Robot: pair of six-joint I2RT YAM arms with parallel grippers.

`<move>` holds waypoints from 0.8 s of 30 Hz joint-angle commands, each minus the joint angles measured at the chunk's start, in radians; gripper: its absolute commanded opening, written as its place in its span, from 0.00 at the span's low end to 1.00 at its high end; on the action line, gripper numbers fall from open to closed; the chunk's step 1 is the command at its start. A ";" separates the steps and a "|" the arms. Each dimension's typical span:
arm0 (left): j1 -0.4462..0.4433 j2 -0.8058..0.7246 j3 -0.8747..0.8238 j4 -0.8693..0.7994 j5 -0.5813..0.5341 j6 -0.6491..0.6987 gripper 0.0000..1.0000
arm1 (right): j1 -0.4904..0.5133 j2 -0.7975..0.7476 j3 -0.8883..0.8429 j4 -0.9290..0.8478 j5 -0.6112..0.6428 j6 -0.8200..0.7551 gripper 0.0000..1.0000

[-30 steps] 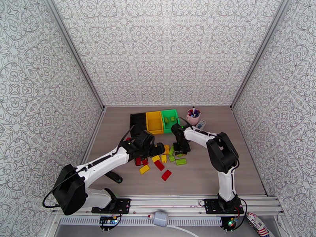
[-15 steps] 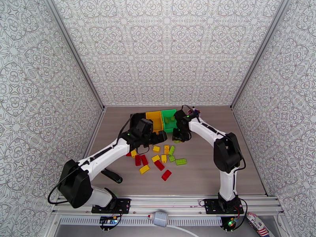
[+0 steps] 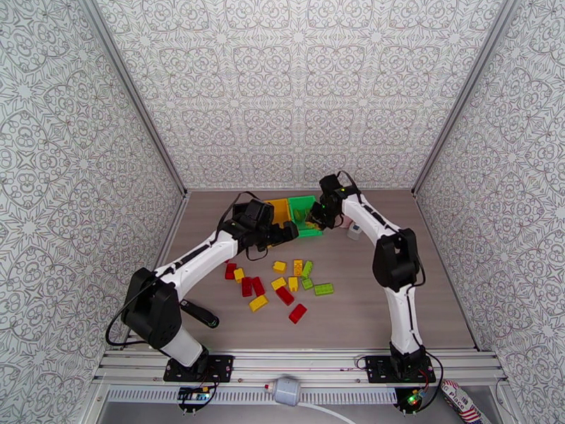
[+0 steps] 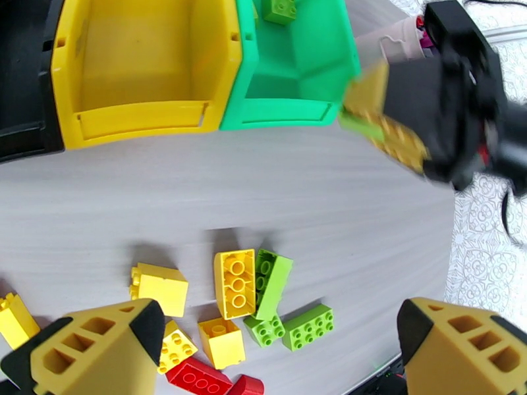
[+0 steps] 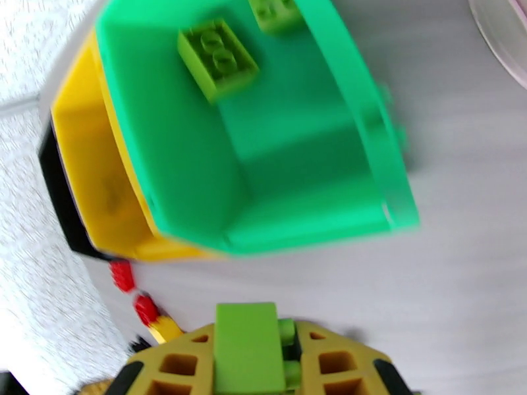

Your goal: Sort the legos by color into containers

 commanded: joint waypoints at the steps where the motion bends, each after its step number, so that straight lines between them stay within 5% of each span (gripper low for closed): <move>1: 0.009 0.011 0.030 -0.041 0.030 0.031 0.99 | -0.010 0.061 0.120 -0.002 -0.050 0.068 0.28; 9: 0.009 0.001 0.021 -0.086 0.024 0.075 0.97 | -0.022 0.133 0.245 -0.009 -0.082 0.106 0.52; 14: -0.008 0.024 0.054 -0.148 0.012 0.121 0.94 | -0.022 0.070 0.204 -0.026 -0.063 0.058 0.55; 19: -0.056 0.062 0.101 -0.207 -0.050 0.157 0.90 | -0.026 -0.075 0.060 -0.091 0.023 -0.049 0.57; 24: -0.136 0.136 0.178 -0.283 -0.085 0.198 0.85 | -0.047 -0.292 -0.277 -0.079 0.110 -0.108 0.60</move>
